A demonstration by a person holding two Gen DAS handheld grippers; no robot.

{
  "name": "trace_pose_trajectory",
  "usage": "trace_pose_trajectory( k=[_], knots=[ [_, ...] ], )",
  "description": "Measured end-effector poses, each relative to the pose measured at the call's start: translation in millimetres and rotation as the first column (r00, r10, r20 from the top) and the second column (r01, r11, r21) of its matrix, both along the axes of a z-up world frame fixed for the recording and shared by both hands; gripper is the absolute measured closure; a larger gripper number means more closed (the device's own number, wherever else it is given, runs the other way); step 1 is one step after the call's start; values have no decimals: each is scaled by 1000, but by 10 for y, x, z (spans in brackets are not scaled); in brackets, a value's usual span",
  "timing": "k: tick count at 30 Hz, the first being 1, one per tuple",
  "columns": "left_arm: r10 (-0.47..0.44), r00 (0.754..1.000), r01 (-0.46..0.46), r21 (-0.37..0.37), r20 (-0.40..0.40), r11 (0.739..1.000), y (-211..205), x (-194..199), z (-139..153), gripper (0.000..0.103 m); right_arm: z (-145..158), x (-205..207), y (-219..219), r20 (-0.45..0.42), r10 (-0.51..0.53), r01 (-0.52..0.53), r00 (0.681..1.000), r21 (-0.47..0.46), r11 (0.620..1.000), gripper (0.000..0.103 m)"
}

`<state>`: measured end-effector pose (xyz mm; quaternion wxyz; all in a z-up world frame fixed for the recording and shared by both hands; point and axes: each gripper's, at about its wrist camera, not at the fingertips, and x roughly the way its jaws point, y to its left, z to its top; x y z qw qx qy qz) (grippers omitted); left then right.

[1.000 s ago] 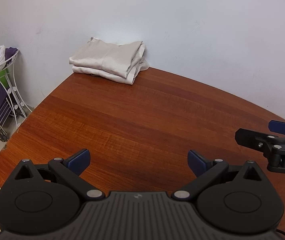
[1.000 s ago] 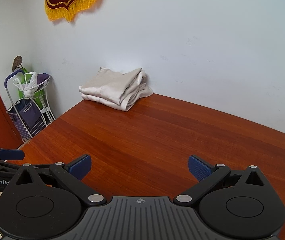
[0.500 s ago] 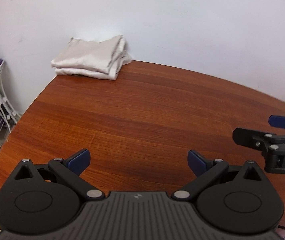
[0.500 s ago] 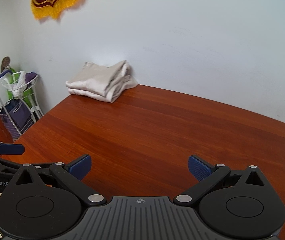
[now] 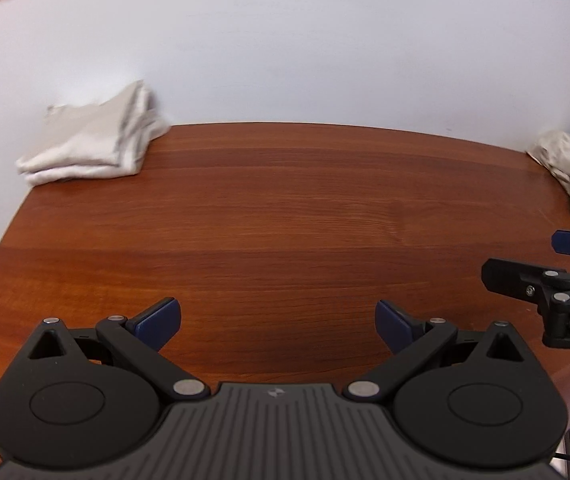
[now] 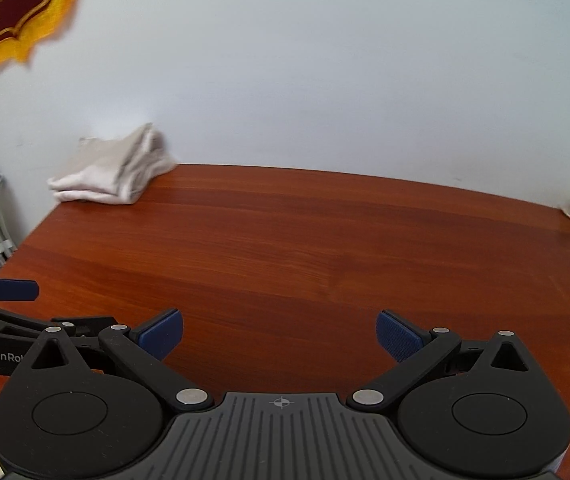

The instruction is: Fold clothes

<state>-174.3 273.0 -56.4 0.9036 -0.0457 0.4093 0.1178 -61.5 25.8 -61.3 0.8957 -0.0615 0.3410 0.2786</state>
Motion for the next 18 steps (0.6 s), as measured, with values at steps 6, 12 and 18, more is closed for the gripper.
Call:
trace_pose_trajectory(
  k=[6,12,18],
  knots=[
    [-118,993,118,-6,-15,993,-282,222,-85,0,-71,31,-314,-16,-105,105,994,-19,994,0],
    [-211,977,211,-5,-23,977,-540,436,-134,0,-117,93,-560,-22,-194,193,981,-27,981,0],
    [-270,963,269,-14,-20,963,-715,559,-135,0,-121,165,-776,-25,-271,270,962,-12,963,0]
  ],
)
